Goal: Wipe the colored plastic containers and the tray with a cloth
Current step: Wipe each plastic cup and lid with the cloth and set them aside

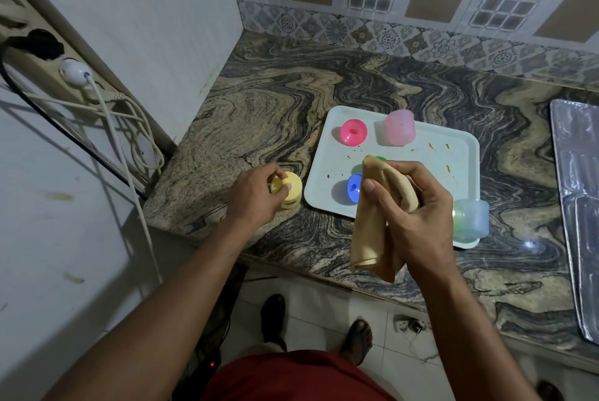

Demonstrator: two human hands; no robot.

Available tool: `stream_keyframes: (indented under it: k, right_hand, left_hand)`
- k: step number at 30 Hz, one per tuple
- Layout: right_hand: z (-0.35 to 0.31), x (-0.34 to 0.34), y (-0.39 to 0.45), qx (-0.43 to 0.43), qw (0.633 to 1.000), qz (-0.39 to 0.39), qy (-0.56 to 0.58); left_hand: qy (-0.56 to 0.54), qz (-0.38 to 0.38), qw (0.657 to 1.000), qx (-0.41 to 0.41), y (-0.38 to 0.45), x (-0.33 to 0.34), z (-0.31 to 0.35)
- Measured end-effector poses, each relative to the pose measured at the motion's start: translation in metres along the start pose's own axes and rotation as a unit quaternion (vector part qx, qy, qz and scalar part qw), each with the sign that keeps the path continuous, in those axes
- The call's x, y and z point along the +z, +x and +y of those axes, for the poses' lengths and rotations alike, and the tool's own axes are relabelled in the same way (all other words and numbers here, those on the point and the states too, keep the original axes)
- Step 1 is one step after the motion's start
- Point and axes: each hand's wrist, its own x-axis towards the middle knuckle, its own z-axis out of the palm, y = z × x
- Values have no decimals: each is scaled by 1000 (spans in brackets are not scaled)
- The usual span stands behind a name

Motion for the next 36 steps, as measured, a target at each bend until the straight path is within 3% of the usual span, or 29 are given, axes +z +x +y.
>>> stream_keyframes:
  k: [11,24,31,36]
  right_hand:
    - [6,-23,-3,18,999,34,22]
    - [14,-62,-12,17,995,96,24]
    - [17,-69,-9,16,993,111,31]
    - [21,-87,-9,13,987,159,22]
  left_hand:
    - [-5,27,1000,7,-6,10,-5]
    - [28,-15,999,-5,15,11,8]
    - [37,4,997,64,23,17,25]
    - [7,-30,983,178,19,46,67]
